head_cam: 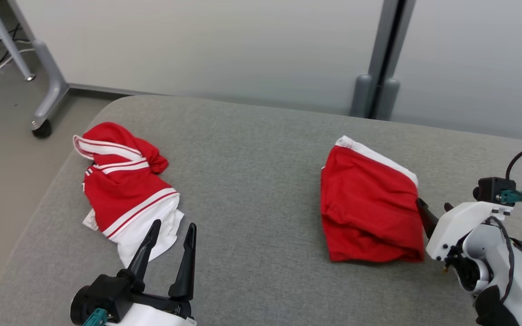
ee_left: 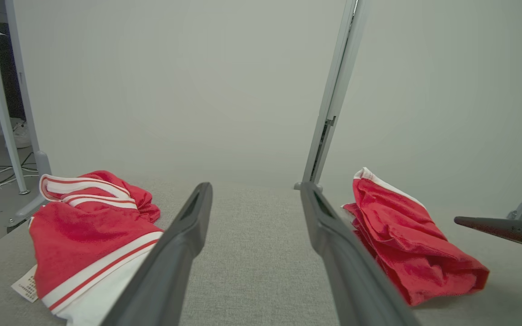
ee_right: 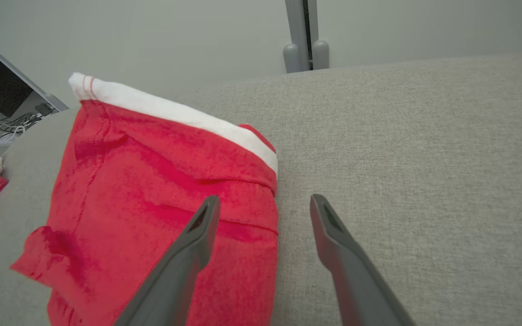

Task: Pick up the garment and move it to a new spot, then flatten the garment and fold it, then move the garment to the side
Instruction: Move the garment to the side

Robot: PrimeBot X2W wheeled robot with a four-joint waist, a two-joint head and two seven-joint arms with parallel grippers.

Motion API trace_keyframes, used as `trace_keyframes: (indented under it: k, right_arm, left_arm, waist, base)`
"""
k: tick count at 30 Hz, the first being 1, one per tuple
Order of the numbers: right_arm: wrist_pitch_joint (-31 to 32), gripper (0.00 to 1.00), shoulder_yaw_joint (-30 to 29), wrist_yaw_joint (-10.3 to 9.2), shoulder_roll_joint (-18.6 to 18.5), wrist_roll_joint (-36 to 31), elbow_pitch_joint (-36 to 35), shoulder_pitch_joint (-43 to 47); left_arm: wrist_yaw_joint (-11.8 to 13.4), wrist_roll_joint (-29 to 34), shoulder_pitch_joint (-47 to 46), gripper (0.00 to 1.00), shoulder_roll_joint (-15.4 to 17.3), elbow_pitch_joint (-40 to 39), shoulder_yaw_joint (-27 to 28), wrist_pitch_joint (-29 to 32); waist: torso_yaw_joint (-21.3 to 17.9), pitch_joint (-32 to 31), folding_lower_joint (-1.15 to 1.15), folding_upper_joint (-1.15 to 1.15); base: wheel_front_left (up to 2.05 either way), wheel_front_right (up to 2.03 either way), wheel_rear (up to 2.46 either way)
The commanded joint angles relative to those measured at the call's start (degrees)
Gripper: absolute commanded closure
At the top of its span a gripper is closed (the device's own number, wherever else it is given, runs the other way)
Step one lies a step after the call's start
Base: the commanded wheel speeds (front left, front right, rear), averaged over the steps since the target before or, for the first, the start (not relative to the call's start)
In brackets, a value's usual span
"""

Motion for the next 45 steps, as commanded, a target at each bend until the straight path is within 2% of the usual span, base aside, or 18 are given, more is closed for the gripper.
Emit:
trace_keyframes:
  k: [1,9,13,14,15,16,21,24,26,39,40,45]
  right_arm:
    - [1.4,0.00,-0.3,0.04,-0.4,0.9,1.7,-1.0]
    - [13.8,0.00,-0.9,0.04,-1.1,5.4,12.8,-6.8]
    - [15.9,0.00,-0.2,0.03,-1.0,6.7,14.6,-7.3]
    - [15.4,0.53,-0.5,0.04,-1.1,7.1,15.0,-7.4]
    - [14.9,0.64,-0.5,0.03,-1.1,7.3,15.2,-7.6]
    - [14.2,1.00,-0.5,0.03,-0.9,7.5,15.3,-7.7]
    - [9.9,1.00,1.2,0.04,-0.5,8.2,12.6,-8.4]
    - [8.7,1.00,3.6,0.04,-0.3,8.9,9.9,-7.6]
    - [8.4,1.00,5.1,0.03,-1.5,9.7,8.5,-7.3]
    - [8.0,1.00,13.1,0.04,-4.9,13.5,3.8,-10.3]
    - [8.0,1.00,13.1,0.04,-4.9,13.5,3.8,-10.3]
    - [6.9,1.00,15.6,0.04,-5.5,14.9,2.7,-11.6]
  left_arm:
    - [-0.1,-0.1,-0.9,0.00,0.2,0.1,-0.1,0.0]
    - [0.1,-1.2,-2.4,0.00,0.2,0.4,-1.1,0.0]
    - [0.4,-1.5,-2.5,0.00,0.2,0.5,-1.2,0.0]
    - [0.5,-1.6,-2.5,0.00,0.2,0.5,-1.3,0.0]
    - [0.5,-1.7,-2.5,0.00,0.2,0.5,-1.3,0.0]
    - [0.6,-1.8,-2.5,0.00,0.2,0.6,-1.4,0.0]
    - [0.4,-1.3,-2.5,0.00,0.2,0.7,-1.4,0.0]
    - [0.0,-1.8,-1.7,0.00,0.2,0.5,-1.1,0.0]
    - [-0.2,-1.5,-1.5,0.00,0.1,0.3,-1.5,0.0]
    - [-0.6,-1.7,-4.3,0.00,0.2,-0.5,-6.3,0.0]
    - [-0.6,-1.7,-4.3,0.00,0.2,-0.5,-6.3,0.0]
    - [-0.8,-0.9,-6.2,0.00,0.2,-0.3,-7.4,0.0]
  waist:
    - [1.9,1.2,0.00,0.00]
    - [5.9,3.5,0.00,0.00]
    - [6.4,3.8,0.00,0.00]
    - [6.4,3.8,0.00,0.00]
    - [6.3,3.8,0.00,0.00]
    - [6.2,3.7,0.00,0.00]
    - [4.4,2.8,0.00,0.00]
    - [1.9,1.7,0.00,0.00]
    - [0.0,1.2,0.00,0.00]
    - [-17.4,3.2,0.00,0.00]
    - [-17.4,3.2,0.00,0.00]
    - [-23.1,5.4,0.00,0.00]
  base:
    - [0.00,0.00,0.00]
    - [0.00,0.00,0.00]
    - [0.00,0.00,0.00]
    - [0.00,0.00,0.00]
    - [0.00,0.00,0.00]
    - [0.00,0.00,0.00]
    - [0.00,0.00,0.00]
    - [0.00,0.00,0.00]
    - [0.00,0.00,0.00]
    - [0.00,0.00,0.00]
    - [0.00,0.00,0.00]
    - [0.00,0.00,0.00]
